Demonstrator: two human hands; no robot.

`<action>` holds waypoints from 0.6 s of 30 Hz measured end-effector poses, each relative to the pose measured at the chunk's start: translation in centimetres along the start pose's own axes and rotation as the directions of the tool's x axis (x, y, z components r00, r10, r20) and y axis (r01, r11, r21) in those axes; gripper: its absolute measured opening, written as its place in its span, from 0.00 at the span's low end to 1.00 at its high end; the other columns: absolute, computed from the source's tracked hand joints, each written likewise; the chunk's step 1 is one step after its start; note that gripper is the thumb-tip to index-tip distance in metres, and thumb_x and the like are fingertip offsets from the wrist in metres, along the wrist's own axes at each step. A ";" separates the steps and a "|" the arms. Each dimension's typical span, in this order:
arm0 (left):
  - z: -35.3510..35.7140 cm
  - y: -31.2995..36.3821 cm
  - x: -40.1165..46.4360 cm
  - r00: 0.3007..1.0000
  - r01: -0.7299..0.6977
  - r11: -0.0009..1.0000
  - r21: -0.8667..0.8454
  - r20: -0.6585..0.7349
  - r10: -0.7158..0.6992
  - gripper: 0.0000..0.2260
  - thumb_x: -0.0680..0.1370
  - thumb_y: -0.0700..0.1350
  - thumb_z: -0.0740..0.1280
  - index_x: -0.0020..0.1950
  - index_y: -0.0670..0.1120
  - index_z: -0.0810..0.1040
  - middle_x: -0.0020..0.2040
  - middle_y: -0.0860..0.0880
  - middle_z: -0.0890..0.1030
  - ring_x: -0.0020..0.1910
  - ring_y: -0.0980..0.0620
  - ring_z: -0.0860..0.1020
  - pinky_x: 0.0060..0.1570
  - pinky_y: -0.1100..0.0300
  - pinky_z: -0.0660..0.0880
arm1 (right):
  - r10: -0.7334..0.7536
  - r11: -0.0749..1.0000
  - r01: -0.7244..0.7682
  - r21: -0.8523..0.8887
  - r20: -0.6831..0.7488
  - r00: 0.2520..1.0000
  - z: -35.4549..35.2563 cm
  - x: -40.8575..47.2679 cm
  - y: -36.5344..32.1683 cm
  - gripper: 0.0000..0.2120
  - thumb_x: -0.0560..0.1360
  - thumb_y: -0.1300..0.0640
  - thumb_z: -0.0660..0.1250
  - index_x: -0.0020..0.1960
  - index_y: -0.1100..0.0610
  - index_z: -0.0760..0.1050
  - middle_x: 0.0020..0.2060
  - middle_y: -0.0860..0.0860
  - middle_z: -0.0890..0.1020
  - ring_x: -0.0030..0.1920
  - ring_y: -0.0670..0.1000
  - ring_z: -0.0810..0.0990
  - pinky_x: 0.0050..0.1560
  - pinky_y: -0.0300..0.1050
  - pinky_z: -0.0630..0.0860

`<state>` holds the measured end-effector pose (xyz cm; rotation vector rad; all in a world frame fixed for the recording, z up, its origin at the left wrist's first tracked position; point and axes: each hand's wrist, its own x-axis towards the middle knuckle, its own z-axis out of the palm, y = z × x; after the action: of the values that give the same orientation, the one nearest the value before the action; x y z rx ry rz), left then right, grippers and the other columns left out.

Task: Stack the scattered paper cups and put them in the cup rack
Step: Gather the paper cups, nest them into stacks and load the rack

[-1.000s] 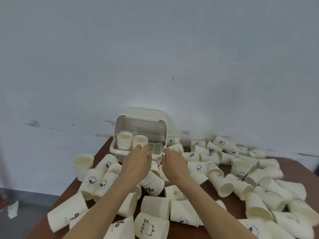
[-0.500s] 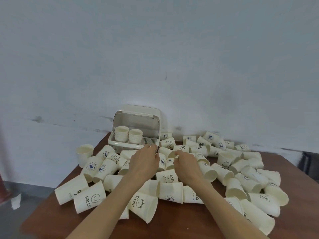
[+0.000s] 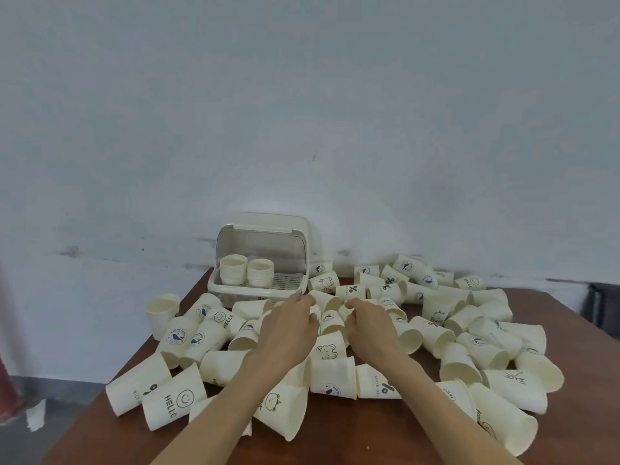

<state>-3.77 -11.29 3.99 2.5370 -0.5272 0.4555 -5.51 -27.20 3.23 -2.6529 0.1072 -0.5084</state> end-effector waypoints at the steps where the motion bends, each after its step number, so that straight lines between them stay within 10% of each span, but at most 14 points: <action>1: 0.3 0.2 0.3 1.000 -0.009 1.000 -0.004 0.004 0.009 0.15 0.81 0.48 0.57 0.67 0.50 0.72 0.59 0.51 0.76 0.57 0.49 0.75 0.51 0.54 0.73 | 0.011 1.000 -0.011 0.000 0.000 1.000 -0.1 0.1 0.4 0.19 0.77 0.61 0.55 0.66 0.55 0.73 0.54 0.53 0.81 0.55 0.53 0.77 0.53 0.48 0.75; 18: 9.8 7.8 5.1 0.977 -0.133 0.989 -0.070 0.159 0.143 0.15 0.81 0.49 0.57 0.66 0.51 0.72 0.59 0.51 0.75 0.57 0.48 0.75 0.52 0.52 0.74 | 0.242 0.965 -0.246 -0.095 -0.058 0.969 -4.1 0.9 11.2 0.16 0.76 0.61 0.57 0.62 0.57 0.74 0.53 0.54 0.81 0.55 0.56 0.78 0.55 0.51 0.74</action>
<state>-0.75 -24.20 1.26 2.5040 -0.7702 0.2773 -6.09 -39.09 2.20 -2.6757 0.4798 -0.4924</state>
